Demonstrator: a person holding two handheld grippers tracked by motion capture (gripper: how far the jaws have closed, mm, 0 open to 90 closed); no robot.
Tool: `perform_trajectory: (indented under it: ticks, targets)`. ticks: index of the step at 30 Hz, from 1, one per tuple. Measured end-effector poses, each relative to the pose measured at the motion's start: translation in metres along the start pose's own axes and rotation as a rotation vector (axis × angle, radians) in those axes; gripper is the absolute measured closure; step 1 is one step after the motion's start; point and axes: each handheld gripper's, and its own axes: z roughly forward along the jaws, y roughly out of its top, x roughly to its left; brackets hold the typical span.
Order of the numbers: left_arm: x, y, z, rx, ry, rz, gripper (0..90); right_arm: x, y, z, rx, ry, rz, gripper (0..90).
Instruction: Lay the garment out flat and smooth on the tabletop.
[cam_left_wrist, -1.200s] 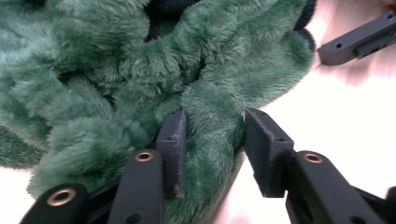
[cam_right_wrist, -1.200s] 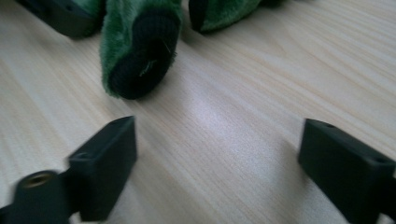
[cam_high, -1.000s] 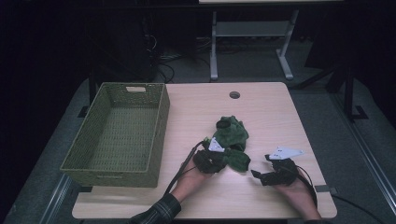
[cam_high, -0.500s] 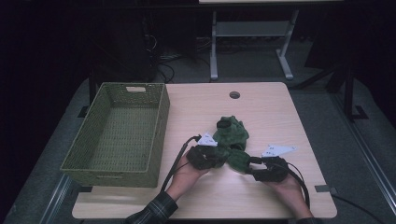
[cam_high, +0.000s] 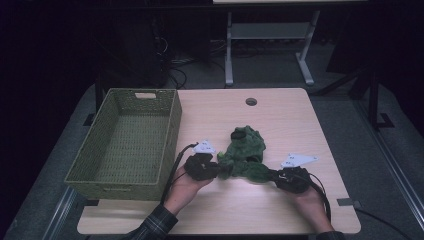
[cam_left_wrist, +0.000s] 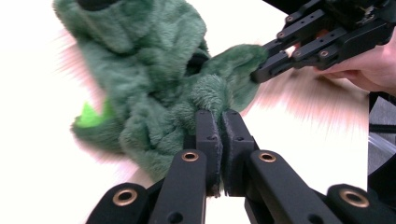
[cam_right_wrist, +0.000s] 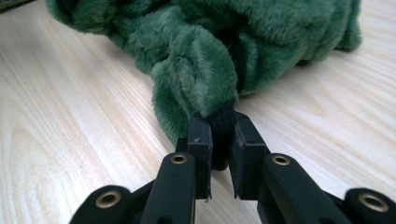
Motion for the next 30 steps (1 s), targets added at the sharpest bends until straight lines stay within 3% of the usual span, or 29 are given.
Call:
perform_trajectory:
  ticks: [6,7,8,14,16,21,25,30]
  targets:
    - [0.007,-0.009,-0.006,0.018,0.036,-0.021,87.1,-0.007,-0.004,-0.016,0.002,-0.044,-0.006,80.4]
    - [0.008,-0.010,-0.005,0.028,0.048,-0.010,87.1,-0.009,-0.005,-0.019,0.001,-0.049,-0.004,80.4]
    - [0.009,-0.012,-0.004,0.044,0.059,-0.012,87.0,-0.012,-0.009,-0.024,0.000,-0.054,0.018,80.4]
    - [0.015,-0.020,0.008,0.123,0.105,-0.036,86.2,-0.017,-0.018,-0.034,0.022,-0.054,0.038,80.5]
    - [0.015,-0.021,0.009,0.142,0.153,-0.032,81.3,-0.019,-0.020,-0.034,0.032,-0.056,0.048,80.3]
    - [0.007,-0.011,-0.006,0.079,0.173,-0.016,70.5,-0.020,-0.020,-0.037,0.037,-0.097,0.044,71.5]
    - [-0.003,-0.005,-0.014,0.038,0.159,-0.006,70.5,-0.016,-0.018,-0.044,0.020,-0.156,0.024,59.2]
    - [-0.018,-0.001,-0.009,0.035,0.088,0.011,75.4,-0.017,-0.017,-0.053,-0.030,-0.168,0.029,59.2]
